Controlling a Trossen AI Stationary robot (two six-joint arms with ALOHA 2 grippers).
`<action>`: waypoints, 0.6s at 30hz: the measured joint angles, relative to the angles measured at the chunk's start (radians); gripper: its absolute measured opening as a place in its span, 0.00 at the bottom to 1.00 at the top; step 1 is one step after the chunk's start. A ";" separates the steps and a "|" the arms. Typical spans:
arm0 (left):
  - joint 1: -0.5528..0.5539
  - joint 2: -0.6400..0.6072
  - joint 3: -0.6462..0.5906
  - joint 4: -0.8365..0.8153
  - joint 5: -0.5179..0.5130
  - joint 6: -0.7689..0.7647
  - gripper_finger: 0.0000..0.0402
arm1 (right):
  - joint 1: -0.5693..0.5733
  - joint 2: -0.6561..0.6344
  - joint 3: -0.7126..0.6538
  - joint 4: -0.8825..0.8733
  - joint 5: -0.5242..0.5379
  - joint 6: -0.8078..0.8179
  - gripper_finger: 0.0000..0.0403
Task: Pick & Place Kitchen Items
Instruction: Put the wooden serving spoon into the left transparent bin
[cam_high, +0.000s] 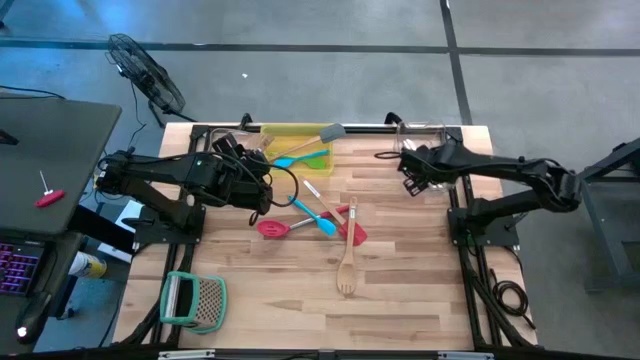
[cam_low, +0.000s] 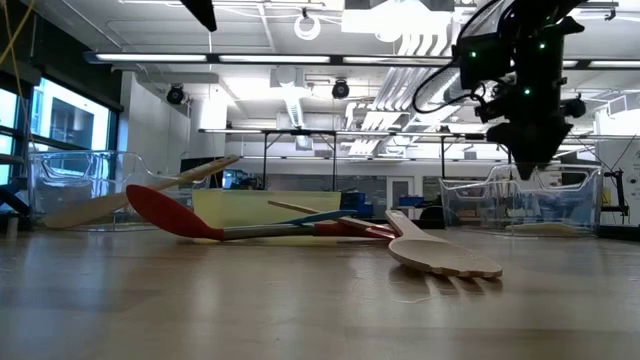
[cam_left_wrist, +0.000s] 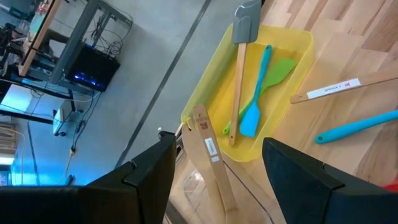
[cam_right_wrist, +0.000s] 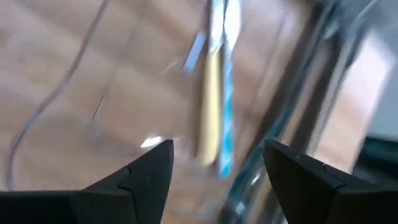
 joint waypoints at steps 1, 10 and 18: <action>0.000 0.000 0.000 0.001 0.000 0.000 0.58 | 0.010 -0.001 0.000 0.009 0.045 -0.011 0.60; 0.000 0.000 0.000 0.014 0.002 0.000 0.58 | 0.132 -0.076 0.034 0.044 0.299 -0.040 0.61; 0.000 0.000 0.000 0.027 0.002 0.001 0.58 | 0.293 -0.196 0.086 0.219 0.360 -0.194 0.61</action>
